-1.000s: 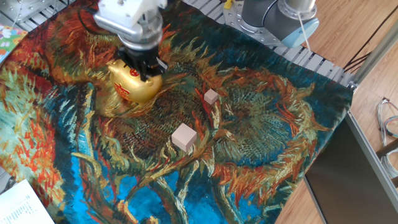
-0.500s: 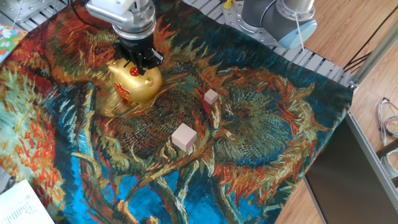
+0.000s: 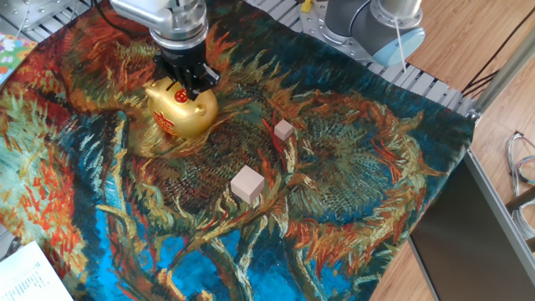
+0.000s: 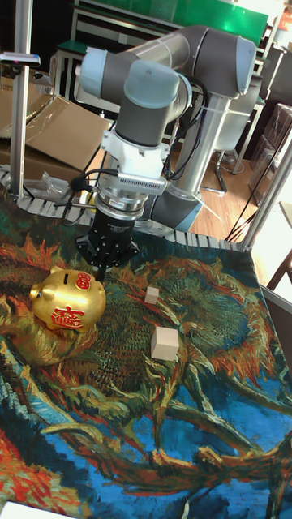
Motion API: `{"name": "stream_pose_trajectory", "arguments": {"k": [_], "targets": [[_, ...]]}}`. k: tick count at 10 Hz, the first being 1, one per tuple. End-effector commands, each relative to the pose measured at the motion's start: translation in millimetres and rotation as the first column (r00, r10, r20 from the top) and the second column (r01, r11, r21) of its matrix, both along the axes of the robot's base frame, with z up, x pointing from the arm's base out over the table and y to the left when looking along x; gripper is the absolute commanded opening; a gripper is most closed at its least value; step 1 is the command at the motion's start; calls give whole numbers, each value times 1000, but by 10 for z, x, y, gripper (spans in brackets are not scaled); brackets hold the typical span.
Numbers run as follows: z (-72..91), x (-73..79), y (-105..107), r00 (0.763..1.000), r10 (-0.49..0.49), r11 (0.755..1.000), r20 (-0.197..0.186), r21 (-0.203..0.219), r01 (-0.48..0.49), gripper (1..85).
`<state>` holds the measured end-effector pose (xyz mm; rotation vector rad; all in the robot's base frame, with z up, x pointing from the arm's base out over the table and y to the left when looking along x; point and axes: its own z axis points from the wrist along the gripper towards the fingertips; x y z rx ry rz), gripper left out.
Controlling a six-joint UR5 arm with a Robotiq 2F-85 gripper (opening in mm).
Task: Drop coins into a piggy bank
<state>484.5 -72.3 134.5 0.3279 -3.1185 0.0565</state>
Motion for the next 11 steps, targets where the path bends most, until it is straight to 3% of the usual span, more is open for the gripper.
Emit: {"name": "stream_pose_trajectory", "arguments": {"k": [1, 2, 5, 6, 8, 11], "targets": [[13, -2, -16, 1000, -29, 1000, 1, -1, 29, 13], [25, -32, -91, 1000, -18, 1000, -10, -24, 18, 13], [131, -127, -380, 999, 14, 999, -32, -30, -15, 13], [106, -118, -436, 999, 28, 999, -21, -19, -28, 13], [102, -93, -344, 1000, 1, 1000, -10, 16, -1, 13], [102, -68, -328, 999, -54, 998, 1, 22, 54, 13]]}}
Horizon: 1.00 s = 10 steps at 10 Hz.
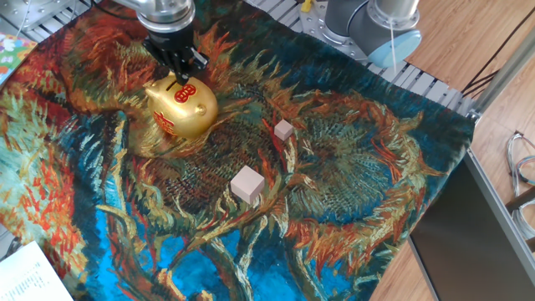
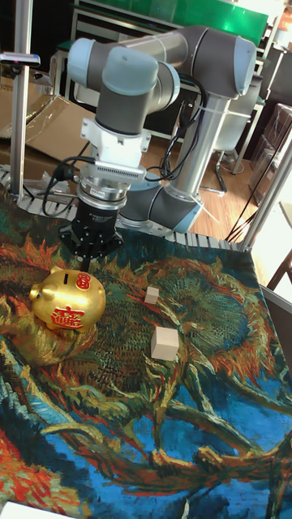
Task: Drop coins into a piggy bank
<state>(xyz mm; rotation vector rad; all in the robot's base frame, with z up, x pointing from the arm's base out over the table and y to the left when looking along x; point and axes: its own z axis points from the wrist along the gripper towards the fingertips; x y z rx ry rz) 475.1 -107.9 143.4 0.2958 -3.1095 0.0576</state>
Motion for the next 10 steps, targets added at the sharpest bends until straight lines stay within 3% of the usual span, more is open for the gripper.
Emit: {"name": "stream_pose_trajectory", "arguments": {"k": [1, 6, 10], "targets": [[13, 26, 21, 999, -37, 999, 13, 21, 37, 13], [16, 130, 140, 997, -58, 996, 51, 69, 55, 13], [23, 143, 107, 997, -46, 997, 54, 62, 42, 13]]}}
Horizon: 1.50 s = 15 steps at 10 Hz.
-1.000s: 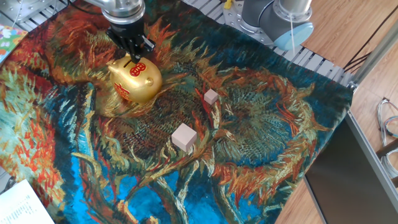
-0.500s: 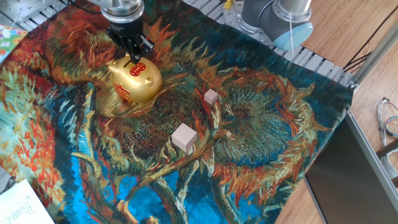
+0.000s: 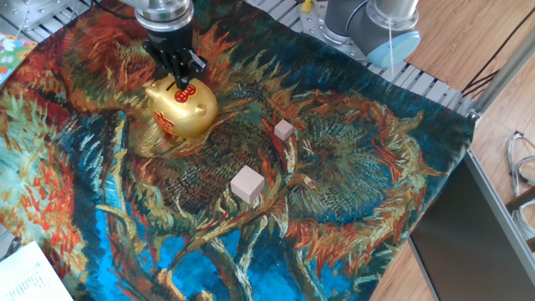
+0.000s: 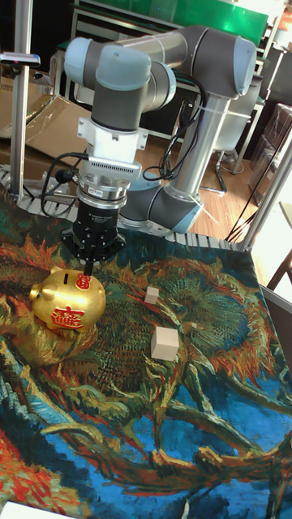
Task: Drop coins into a piggy bank
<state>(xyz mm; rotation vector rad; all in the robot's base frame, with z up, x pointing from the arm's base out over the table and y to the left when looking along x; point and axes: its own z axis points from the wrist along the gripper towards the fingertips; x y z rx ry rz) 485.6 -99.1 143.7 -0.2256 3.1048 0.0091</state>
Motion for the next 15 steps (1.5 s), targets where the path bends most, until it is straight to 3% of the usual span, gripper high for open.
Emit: {"name": "stream_pose_trajectory", "arguments": {"k": [1, 5, 6, 10, 15], "targets": [[52, 38, -58, 1000, 12, 1000, 4, 17, -12, 13], [56, 110, -300, 998, 58, 998, -7, 4, -58, 13], [56, 90, -268, 999, 49, 999, -14, 17, -49, 13], [47, 109, -376, 998, 55, 998, -7, -2, -55, 13], [-58, 156, -377, 1000, 17, 999, -9, 37, -17, 13]]}}
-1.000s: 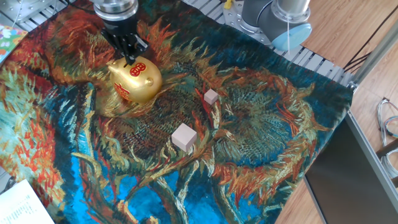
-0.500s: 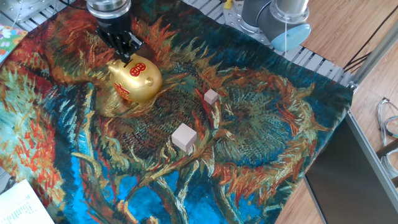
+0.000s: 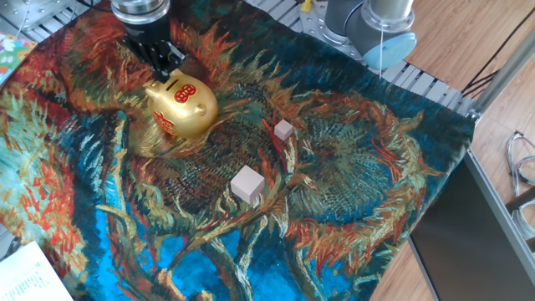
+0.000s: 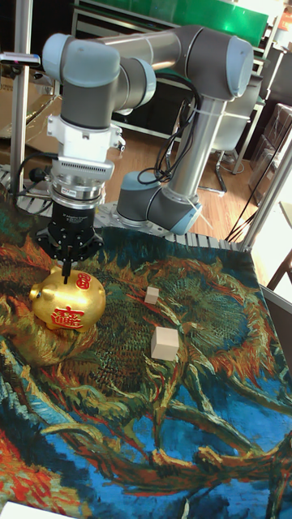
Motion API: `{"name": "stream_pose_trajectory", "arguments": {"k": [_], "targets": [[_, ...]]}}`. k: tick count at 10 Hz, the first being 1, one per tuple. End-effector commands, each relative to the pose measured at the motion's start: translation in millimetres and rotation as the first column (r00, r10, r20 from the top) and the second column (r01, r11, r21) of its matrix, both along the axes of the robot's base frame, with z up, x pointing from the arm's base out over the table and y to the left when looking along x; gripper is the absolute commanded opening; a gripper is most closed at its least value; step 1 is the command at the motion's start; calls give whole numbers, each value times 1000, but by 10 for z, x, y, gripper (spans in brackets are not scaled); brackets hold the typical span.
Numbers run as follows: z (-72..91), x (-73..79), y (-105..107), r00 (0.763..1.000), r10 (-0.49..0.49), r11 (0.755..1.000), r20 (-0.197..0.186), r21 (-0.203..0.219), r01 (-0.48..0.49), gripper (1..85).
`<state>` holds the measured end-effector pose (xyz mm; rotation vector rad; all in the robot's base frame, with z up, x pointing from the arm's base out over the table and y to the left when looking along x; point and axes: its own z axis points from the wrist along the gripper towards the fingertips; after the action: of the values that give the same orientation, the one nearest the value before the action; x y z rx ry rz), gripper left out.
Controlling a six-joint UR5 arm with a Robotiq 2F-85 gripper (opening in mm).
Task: Drop coins into a piggy bank
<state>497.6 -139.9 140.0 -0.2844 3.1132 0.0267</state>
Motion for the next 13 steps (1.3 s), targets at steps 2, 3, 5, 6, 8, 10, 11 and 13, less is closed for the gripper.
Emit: {"name": "stream_pose_trajectory", "arguments": {"k": [2, 3, 5, 6, 8, 10, 11, 13], "targets": [[-22, 57, 45, 1000, -13, 1000, 5, 22, 13, 13], [-20, 54, 67, 1000, -16, 999, 4, 30, 16, 13], [-13, 61, 104, 1000, -22, 999, 3, 40, 22, 13], [-20, 69, 100, 1000, -22, 999, 3, 38, 22, 13], [-29, 80, 92, 1000, -24, 999, 5, 37, 24, 13], [-34, 85, 93, 1000, -28, 999, 4, 38, 28, 13], [-37, 84, 95, 1000, -28, 999, 4, 40, 28, 13], [-54, 84, 83, 1000, -28, 999, 6, 41, 28, 13]]}}
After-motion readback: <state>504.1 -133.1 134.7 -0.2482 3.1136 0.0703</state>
